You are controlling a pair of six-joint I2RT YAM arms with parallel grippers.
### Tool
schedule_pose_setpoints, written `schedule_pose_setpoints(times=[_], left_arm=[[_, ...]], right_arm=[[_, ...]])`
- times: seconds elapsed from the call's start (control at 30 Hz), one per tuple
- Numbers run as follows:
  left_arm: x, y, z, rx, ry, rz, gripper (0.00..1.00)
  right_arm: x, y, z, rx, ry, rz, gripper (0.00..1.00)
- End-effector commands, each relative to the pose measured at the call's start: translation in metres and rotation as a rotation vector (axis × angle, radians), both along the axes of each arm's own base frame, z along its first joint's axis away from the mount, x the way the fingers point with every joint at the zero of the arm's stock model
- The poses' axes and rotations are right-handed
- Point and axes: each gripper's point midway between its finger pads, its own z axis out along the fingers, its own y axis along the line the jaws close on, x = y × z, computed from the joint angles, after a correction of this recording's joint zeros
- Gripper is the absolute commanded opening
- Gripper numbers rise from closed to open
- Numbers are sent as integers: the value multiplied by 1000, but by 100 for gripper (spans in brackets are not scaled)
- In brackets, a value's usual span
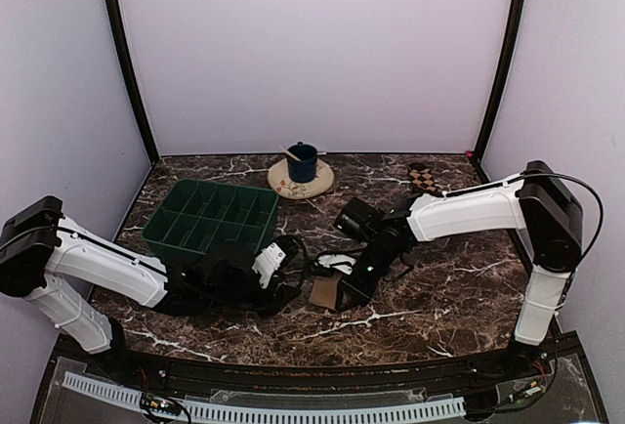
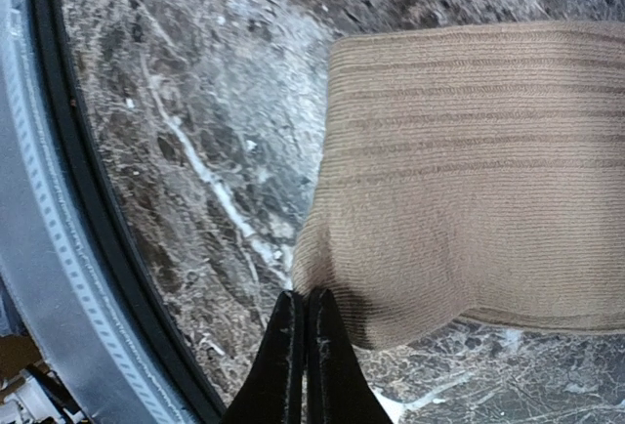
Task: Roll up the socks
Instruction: Pick up the sock from the center of the board, then roll the sock at the center of the board.
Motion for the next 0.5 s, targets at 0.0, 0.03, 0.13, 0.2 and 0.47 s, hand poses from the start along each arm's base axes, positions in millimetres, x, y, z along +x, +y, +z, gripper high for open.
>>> schedule_pose_setpoints(times=[0.0,0.03,0.13,0.2,0.47], left_arm=[[-17,-19,24,-85,-70,-125,51],[-19,-21,24,-85,-77,-143,51],[-28,-29,22,-81,-85,-196,53],[-32,-34,19,-73,-88,-228,54],[-46,-48,6,-42,-100,-317,57]], right_arm=[[-5,9,14,60,108,0,0],[-4,9,15,66,117,-1,0],[-4,10,15,70,142,-1,0],[-5,10,15,71,157,4,0],[-1,12,22,87,185,7,0]])
